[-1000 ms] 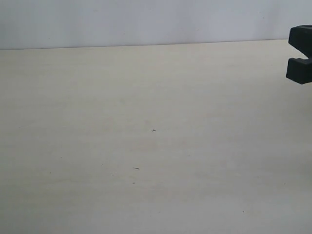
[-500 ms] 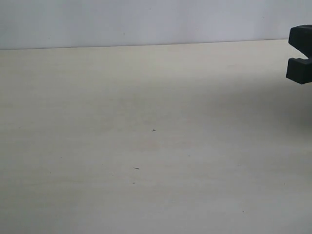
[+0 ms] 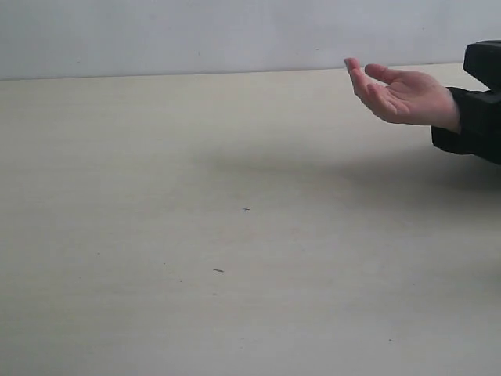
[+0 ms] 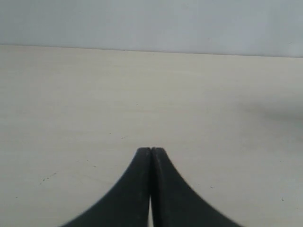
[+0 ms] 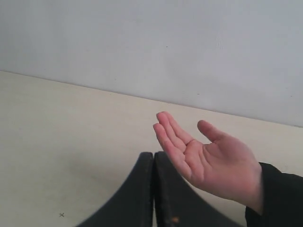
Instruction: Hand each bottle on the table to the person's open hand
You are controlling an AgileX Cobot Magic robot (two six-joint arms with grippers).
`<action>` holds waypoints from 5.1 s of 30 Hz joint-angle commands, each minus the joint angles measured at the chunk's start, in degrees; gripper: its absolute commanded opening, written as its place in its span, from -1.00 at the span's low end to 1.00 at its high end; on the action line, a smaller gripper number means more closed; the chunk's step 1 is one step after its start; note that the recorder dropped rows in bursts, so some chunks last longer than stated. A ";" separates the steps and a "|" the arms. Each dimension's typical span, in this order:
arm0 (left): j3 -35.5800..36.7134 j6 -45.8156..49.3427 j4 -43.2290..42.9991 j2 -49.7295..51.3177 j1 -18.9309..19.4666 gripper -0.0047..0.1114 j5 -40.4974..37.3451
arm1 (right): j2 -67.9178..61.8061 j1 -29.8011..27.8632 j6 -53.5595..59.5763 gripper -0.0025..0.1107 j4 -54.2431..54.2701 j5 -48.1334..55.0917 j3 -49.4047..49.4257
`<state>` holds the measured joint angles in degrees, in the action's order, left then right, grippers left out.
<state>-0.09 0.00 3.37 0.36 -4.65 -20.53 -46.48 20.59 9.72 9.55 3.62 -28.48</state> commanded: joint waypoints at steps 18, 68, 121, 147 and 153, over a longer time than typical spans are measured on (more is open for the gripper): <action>0.09 0.00 -0.20 -0.36 0.17 -0.90 0.26 | 16.96 -5.76 4.22 -0.96 -0.72 3.44 0.25; 0.09 0.00 -0.20 -0.36 0.17 -0.90 0.26 | 46.48 -16.41 -16.83 -0.96 -17.73 13.10 28.48; 0.09 0.00 -0.20 -0.36 -0.05 -0.90 0.26 | 46.48 -16.41 -16.97 -0.96 -17.73 13.85 28.48; 0.09 0.00 -0.20 -0.36 -0.05 -0.90 0.26 | 46.48 -16.41 -16.97 -0.96 -17.73 13.85 28.48; 0.09 0.00 -0.20 -0.36 -0.05 -0.90 0.26 | 46.48 -16.41 -16.97 -0.96 -17.73 13.85 28.48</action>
<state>0.03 0.00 3.37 0.36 -4.65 -20.91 -0.25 4.53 -7.23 -7.84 17.68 -0.23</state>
